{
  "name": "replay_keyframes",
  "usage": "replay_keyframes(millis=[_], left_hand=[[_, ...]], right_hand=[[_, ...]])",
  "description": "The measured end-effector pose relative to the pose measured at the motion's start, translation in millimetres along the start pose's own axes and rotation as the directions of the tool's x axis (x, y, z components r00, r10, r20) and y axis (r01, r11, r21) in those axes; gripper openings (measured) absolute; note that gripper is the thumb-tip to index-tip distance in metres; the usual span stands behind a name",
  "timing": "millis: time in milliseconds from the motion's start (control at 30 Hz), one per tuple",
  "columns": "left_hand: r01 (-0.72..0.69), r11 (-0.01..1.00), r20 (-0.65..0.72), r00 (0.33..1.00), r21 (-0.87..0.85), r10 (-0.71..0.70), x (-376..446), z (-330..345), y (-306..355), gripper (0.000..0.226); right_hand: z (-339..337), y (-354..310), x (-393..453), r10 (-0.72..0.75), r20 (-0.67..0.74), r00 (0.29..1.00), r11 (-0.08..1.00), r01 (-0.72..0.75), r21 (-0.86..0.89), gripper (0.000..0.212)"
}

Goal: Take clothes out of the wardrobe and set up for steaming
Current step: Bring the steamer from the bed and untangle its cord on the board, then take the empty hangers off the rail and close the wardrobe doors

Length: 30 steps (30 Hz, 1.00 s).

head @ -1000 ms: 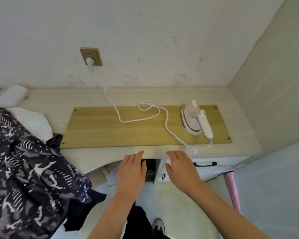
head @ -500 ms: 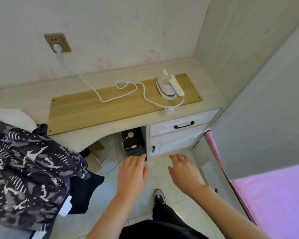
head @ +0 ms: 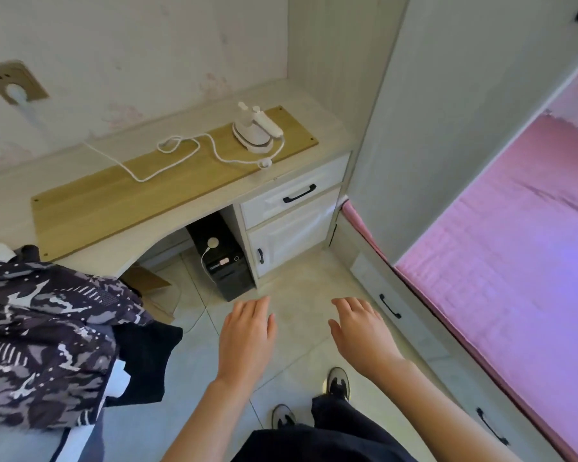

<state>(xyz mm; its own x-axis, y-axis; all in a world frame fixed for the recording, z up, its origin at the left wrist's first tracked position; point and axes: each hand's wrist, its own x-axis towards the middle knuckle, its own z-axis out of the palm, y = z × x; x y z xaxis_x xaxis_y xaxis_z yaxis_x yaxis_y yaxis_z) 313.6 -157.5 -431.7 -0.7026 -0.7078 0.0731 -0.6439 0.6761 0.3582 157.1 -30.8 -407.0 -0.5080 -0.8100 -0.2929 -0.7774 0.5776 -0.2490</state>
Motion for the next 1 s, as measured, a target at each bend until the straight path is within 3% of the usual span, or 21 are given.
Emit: replay_keyframes(millis=[267, 567, 767, 1000], left_hand=[[-0.172, 0.985, 0.033, 0.984, -0.021, 0.172, -3, 29, 76, 0.032], [-0.306, 0.951, 0.021, 0.951, -0.035, 0.307, 19, 91, 226, 0.031], [-0.298, 0.952, -0.001, 0.955, -0.068, 0.298, 32, 129, 331, 0.030], [-0.301, 0.952, -0.023, 0.954, -0.052, 0.300, 51, 151, 408, 0.028]], right_hand=[[-2, 72, -51, 0.133, -0.069, 0.989, 0.990, -0.129, 0.055, 0.043], [-41, 215, -94, 0.220, -0.149, 0.964, 0.975, -0.213, 0.062, 0.036], [-67, 310, -101, 0.186, -0.191, 0.964, 0.982, -0.179, 0.052, 0.032], [-94, 386, -101, 0.126, -0.185, 0.975, 0.992, -0.122, 0.029, 0.031]])
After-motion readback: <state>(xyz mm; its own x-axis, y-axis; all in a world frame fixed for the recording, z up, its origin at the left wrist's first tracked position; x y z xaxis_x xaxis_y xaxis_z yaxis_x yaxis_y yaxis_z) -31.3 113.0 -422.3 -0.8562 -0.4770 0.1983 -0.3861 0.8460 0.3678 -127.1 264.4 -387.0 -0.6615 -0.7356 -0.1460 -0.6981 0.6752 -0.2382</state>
